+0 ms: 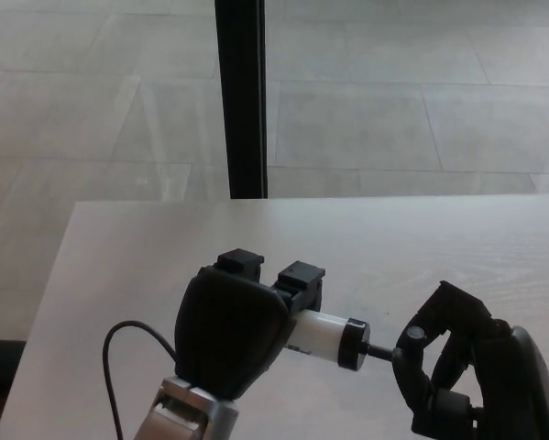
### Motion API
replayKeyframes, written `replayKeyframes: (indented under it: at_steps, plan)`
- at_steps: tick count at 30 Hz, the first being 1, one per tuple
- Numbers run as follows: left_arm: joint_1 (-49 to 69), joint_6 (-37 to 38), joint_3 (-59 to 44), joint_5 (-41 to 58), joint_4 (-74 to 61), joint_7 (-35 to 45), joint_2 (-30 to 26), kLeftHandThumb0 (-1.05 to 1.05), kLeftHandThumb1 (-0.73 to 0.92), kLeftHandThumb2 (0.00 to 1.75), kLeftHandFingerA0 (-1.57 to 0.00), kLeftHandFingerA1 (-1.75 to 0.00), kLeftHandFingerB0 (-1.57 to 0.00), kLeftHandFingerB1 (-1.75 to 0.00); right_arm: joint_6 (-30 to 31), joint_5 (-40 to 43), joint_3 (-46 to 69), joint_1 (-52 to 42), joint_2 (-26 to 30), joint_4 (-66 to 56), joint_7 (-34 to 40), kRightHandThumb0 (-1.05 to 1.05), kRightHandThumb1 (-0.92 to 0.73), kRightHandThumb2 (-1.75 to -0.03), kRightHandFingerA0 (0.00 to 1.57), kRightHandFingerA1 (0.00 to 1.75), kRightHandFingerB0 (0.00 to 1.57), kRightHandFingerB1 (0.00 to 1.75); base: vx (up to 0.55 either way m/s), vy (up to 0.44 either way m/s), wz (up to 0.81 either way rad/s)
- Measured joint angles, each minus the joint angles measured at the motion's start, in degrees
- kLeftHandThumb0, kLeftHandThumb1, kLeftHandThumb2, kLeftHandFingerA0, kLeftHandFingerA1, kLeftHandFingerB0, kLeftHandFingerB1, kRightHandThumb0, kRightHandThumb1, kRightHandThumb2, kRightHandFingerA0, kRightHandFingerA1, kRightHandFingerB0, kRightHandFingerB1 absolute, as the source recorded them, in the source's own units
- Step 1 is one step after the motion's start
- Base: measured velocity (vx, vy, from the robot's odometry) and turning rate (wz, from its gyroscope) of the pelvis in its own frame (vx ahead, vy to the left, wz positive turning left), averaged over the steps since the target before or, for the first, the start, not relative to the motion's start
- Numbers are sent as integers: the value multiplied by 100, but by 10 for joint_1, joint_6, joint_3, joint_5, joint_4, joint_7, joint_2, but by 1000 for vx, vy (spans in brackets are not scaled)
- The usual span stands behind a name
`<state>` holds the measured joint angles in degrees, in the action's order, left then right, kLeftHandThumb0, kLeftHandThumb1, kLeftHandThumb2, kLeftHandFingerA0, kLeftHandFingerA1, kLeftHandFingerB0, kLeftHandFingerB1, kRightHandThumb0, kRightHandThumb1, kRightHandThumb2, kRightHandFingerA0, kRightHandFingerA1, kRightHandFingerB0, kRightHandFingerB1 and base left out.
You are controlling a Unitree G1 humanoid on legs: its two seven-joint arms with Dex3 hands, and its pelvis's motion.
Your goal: The robot uses its left hand to lift the air pump kept on the middle of the desk and use the right hand to pull out the handle
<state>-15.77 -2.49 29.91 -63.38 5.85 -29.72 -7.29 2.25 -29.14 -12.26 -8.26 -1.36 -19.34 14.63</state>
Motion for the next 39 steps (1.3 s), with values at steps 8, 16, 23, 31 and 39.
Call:
replayKeyframes:
  at_steps: [8,16,23,31,39]
  plan:
    - [-1,3,-15,13,-8,7,-4,-9,43,132,-88,-175,-79,-148,-6,-1,4,0,-2,4,6,-35,-57,-116,91,175,70,168,0,0,0]
    - [-4,3,-25,7,-15,6,-29,-11,45,122,-86,-175,-74,-150,-14,0,15,0,-1,8,8,-34,-59,-112,91,175,71,165,0,0,0]
    - [9,3,-34,14,-20,8,-39,-12,53,113,-78,-175,-67,-156,-18,1,23,0,-2,8,9,-33,-58,-113,90,175,72,166,0,0,0]
    - [29,7,-36,20,-22,10,-42,-12,50,114,-80,-175,-68,-152,-18,3,37,3,-3,8,8,-33,-59,-111,92,175,76,162,0,0,0]
    - [54,9,-42,27,-26,15,-60,-12,55,108,-74,-175,-61,-156,-19,3,50,9,-1,8,9,-33,-55,-114,92,175,75,161,0,0,0]
